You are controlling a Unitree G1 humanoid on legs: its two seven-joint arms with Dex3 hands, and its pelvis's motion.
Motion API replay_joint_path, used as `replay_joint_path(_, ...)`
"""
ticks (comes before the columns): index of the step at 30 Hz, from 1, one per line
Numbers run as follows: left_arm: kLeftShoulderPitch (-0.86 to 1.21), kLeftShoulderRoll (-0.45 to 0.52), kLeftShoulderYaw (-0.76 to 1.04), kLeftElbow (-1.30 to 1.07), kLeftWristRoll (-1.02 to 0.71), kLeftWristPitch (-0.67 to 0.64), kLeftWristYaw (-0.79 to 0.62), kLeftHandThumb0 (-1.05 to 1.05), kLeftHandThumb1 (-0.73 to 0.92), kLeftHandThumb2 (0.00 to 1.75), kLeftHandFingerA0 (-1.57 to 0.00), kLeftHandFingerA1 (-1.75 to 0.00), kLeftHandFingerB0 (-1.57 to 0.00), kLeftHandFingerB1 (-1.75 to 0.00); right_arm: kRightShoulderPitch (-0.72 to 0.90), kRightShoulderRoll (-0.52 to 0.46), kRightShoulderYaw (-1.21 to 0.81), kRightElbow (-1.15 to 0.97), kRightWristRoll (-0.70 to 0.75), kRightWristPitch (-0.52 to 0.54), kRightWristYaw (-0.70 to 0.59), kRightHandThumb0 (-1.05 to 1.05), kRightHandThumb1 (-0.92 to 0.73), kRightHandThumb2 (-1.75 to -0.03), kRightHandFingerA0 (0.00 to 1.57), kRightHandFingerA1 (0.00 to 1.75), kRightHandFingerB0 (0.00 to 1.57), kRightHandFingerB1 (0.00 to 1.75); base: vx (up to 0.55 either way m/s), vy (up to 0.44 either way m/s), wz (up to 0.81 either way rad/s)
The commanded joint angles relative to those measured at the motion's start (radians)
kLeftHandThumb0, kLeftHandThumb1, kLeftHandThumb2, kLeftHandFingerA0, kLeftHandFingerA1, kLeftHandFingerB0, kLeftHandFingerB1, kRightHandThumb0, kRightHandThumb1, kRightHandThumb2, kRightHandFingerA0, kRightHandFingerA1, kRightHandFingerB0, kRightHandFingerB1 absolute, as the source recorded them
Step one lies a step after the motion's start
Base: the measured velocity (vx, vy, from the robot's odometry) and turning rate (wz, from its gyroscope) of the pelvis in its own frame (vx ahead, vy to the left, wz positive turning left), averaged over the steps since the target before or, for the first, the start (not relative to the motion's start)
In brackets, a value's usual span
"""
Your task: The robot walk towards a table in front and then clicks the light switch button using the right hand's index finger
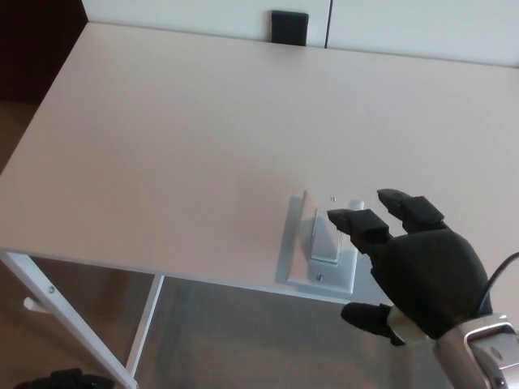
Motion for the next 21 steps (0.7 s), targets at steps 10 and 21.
replay_joint_path(10,-0.003,0.032,-0.019,-0.015,0.039,0.0,0.004,-0.38,0.48,0.55,-0.64,-0.41,-0.54,-0.37,-0.034,0.019,0.034,0.04,0.0,0.053,0.068,-0.75,-0.63,-0.61,0.06,0.25,0.17,0.28,0.0,0.0,0.0)
replay_joint_path(21,0.009,0.04,-0.022,-0.029,0.032,0.002,-0.018,-0.38,0.49,0.56,-0.64,-0.41,-0.54,-0.37,-0.004,0.011,0.079,0.023,-0.012,0.065,0.085,-0.77,-0.5,-0.87,0.03,0.29,0.13,0.38,0.0,0.0,0.0)
